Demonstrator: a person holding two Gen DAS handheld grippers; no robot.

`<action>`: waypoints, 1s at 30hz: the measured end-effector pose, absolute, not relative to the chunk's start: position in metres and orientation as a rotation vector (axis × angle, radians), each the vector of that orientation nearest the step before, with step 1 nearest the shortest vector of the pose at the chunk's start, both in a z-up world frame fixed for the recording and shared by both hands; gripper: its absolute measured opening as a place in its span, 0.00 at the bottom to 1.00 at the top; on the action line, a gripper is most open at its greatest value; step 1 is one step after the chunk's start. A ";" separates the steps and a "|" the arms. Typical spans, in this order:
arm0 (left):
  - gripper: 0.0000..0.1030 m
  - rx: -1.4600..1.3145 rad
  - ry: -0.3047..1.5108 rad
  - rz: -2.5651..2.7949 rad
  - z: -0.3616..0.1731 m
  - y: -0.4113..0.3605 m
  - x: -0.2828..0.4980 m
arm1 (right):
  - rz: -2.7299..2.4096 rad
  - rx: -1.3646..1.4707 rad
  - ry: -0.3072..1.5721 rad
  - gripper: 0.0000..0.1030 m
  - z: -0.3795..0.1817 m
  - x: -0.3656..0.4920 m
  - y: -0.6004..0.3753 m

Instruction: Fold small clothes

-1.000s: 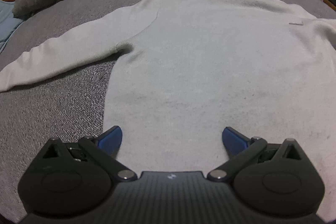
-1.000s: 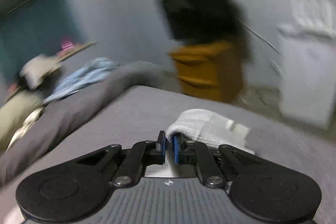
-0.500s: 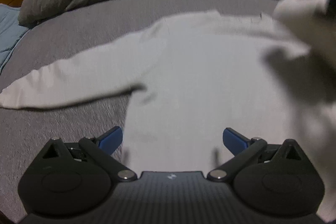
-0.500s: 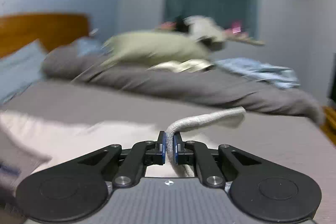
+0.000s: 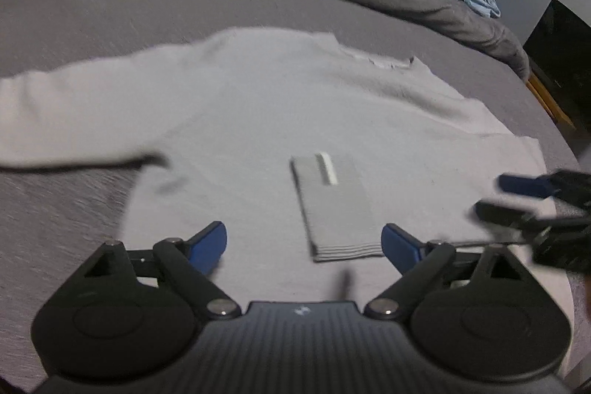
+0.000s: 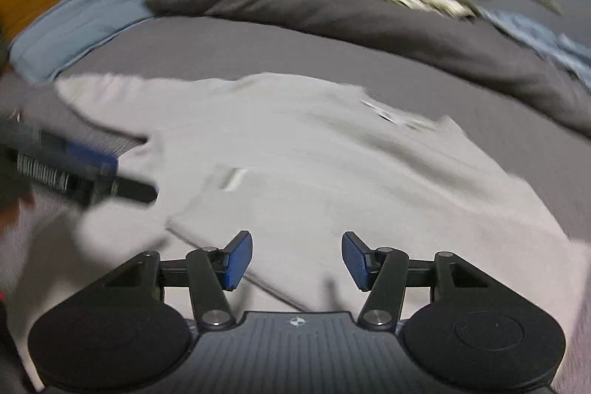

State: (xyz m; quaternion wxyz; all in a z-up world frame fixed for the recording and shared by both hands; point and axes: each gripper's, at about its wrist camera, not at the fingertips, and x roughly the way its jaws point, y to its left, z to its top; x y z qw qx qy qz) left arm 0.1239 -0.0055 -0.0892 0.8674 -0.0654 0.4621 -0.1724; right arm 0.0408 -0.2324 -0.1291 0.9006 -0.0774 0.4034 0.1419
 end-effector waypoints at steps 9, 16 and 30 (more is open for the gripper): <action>0.59 -0.114 0.968 -0.447 -0.136 -0.045 0.147 | 0.024 -0.178 0.902 0.57 -0.094 0.030 -0.298; 0.04 -0.085 0.847 -0.459 -0.120 -0.039 0.132 | -0.128 -0.100 0.951 0.59 -0.111 0.023 -0.343; 0.03 -0.058 0.909 -0.193 -0.120 0.023 0.129 | -0.416 0.156 0.960 0.59 -0.143 0.011 -0.456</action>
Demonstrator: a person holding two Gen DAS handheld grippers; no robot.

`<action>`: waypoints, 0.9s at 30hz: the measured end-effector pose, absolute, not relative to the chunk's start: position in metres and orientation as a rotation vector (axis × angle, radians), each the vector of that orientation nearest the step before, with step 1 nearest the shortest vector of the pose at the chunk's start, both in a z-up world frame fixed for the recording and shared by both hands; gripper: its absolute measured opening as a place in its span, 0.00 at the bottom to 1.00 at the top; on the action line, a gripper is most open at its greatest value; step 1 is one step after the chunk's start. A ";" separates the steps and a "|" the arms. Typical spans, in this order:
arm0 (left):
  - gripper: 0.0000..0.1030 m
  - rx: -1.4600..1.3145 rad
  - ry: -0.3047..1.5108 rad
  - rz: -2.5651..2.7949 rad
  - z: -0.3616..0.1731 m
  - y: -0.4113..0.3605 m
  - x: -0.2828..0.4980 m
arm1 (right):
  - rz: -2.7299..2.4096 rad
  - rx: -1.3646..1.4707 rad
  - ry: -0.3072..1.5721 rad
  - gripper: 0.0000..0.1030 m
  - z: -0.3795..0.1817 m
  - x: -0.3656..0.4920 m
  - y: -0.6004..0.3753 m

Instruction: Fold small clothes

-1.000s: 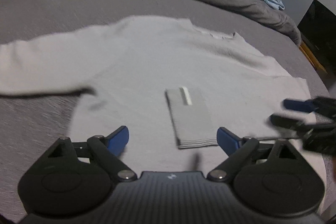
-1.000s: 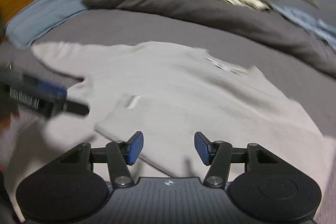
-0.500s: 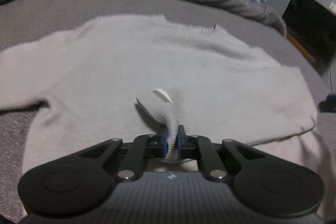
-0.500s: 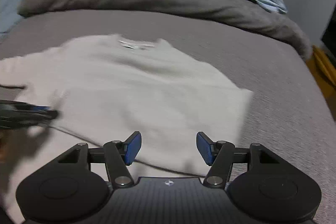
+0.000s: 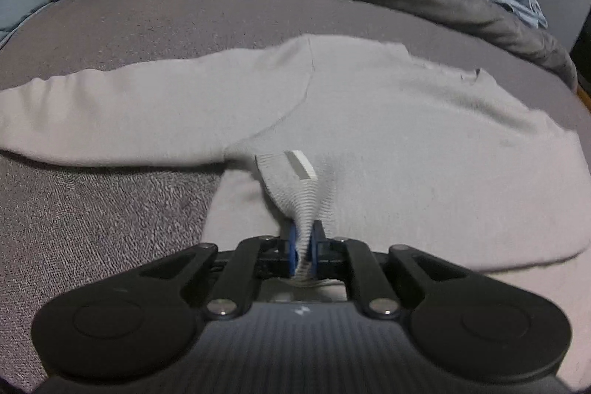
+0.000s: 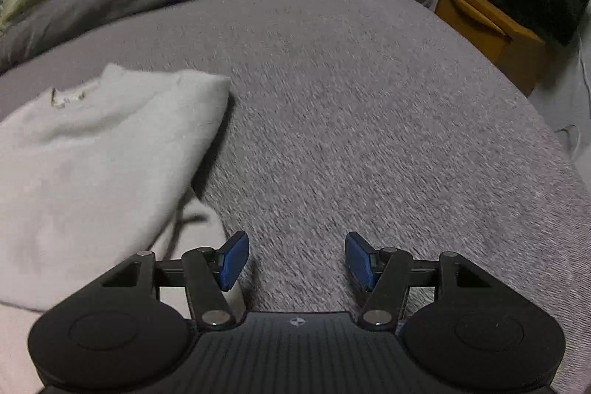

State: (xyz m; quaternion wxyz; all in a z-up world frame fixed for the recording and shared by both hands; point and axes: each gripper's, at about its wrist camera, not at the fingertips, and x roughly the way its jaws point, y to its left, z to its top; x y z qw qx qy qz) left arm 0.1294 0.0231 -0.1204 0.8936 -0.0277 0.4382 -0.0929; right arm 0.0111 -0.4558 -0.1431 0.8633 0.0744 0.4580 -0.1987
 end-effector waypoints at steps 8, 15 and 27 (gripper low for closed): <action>0.08 -0.028 0.896 -0.173 -0.126 0.017 0.133 | -0.290 0.190 0.960 0.59 -0.164 0.027 -0.437; 0.09 -0.031 0.900 -0.187 -0.132 0.019 0.140 | -0.273 0.221 0.970 0.46 -0.177 0.040 -0.450; 0.10 -0.018 0.955 -0.203 -0.127 0.027 0.131 | -0.251 0.258 0.937 0.03 -0.146 0.013 -0.455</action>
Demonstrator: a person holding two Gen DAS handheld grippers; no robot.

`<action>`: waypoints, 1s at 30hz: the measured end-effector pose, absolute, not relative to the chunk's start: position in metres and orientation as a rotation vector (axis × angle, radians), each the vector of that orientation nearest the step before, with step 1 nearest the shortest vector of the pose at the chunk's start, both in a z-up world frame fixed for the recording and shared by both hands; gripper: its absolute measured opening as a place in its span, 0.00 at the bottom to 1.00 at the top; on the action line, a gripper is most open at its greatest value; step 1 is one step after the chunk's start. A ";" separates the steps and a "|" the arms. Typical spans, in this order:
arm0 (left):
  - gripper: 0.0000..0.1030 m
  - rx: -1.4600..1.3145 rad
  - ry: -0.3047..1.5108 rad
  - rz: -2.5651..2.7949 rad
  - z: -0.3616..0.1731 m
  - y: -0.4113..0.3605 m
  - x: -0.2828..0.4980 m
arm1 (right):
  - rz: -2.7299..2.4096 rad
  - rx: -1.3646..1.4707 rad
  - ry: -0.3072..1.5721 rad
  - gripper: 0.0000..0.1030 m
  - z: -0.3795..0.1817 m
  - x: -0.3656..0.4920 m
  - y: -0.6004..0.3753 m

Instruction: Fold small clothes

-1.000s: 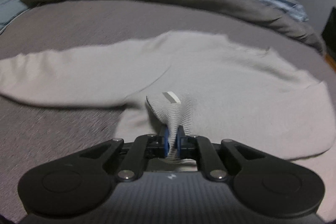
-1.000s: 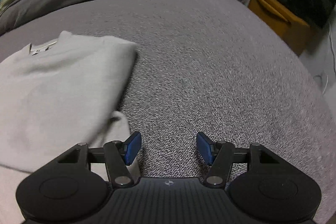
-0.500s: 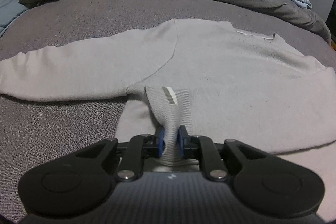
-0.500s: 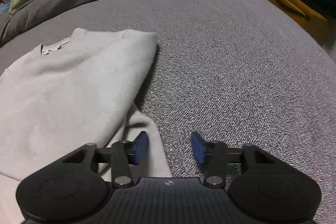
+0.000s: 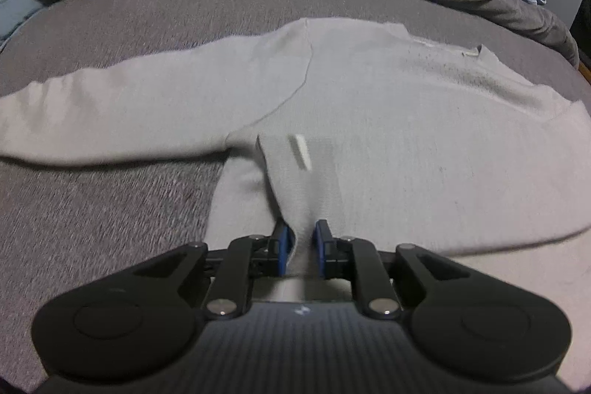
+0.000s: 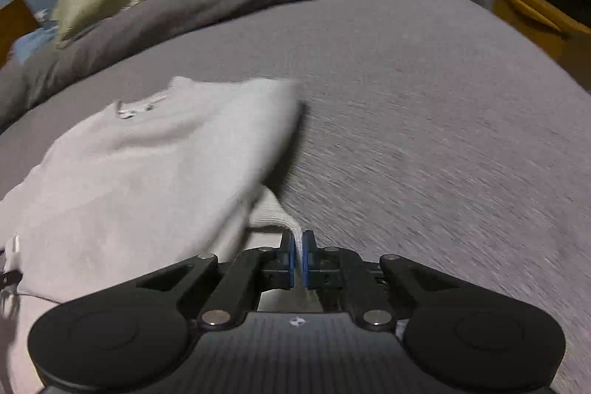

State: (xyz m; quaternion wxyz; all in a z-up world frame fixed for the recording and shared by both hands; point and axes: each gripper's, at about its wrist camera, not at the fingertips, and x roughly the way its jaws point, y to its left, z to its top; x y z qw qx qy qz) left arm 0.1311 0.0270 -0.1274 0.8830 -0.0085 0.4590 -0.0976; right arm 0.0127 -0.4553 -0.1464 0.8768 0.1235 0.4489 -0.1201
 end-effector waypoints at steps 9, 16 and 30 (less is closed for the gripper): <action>0.10 -0.032 0.951 -0.208 -0.126 0.035 0.129 | -0.395 0.206 1.171 0.10 -0.166 0.001 -0.475; 0.11 -0.022 0.865 -0.196 -0.118 0.028 0.132 | -0.319 0.275 0.877 0.42 -0.128 0.023 -0.474; 0.13 -0.010 0.822 -0.272 -0.124 0.013 0.143 | -0.159 0.525 0.834 0.23 -0.187 0.109 -0.493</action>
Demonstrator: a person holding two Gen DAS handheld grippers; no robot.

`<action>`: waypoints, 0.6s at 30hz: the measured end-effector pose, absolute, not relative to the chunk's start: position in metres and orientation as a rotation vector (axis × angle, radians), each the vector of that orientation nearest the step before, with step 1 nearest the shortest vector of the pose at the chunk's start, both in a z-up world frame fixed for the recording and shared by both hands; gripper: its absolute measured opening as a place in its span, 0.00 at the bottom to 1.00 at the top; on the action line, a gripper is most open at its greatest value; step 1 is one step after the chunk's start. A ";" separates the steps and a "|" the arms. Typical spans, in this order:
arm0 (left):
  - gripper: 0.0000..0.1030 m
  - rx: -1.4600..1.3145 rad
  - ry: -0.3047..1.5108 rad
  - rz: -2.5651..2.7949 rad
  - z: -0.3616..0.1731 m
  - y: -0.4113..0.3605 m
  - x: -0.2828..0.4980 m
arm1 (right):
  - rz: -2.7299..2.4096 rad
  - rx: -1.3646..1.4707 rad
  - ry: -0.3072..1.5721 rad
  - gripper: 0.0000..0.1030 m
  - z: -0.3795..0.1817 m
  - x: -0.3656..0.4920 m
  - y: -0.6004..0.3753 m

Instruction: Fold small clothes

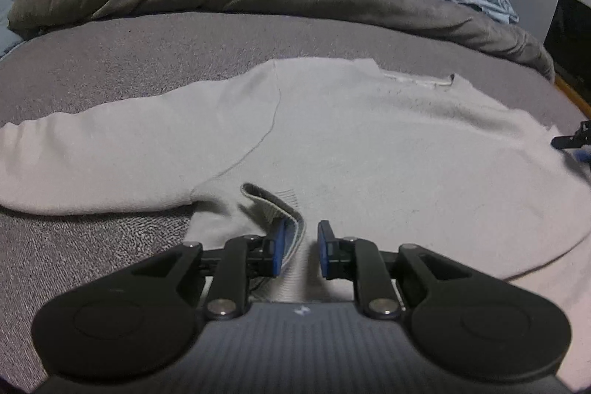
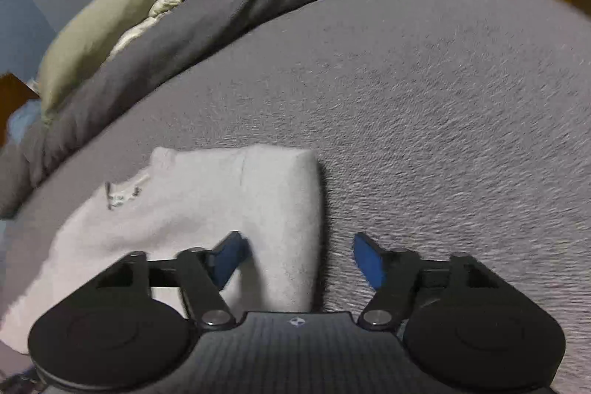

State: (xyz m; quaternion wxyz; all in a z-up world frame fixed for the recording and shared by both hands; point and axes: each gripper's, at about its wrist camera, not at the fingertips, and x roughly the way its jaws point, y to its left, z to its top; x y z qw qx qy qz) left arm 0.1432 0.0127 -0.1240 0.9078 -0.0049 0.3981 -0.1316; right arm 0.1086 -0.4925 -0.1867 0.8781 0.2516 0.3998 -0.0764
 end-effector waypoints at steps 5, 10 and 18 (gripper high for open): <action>0.13 -0.018 0.852 -0.242 -0.139 0.018 0.153 | -0.056 0.341 0.726 0.07 -0.172 0.129 -0.475; 0.16 0.052 0.839 -0.239 -0.143 0.009 0.153 | -0.183 0.198 0.676 0.14 -0.168 0.145 -0.460; 0.18 0.115 0.819 -0.223 -0.137 0.004 0.145 | -0.145 0.205 0.792 0.63 -0.168 0.108 -0.472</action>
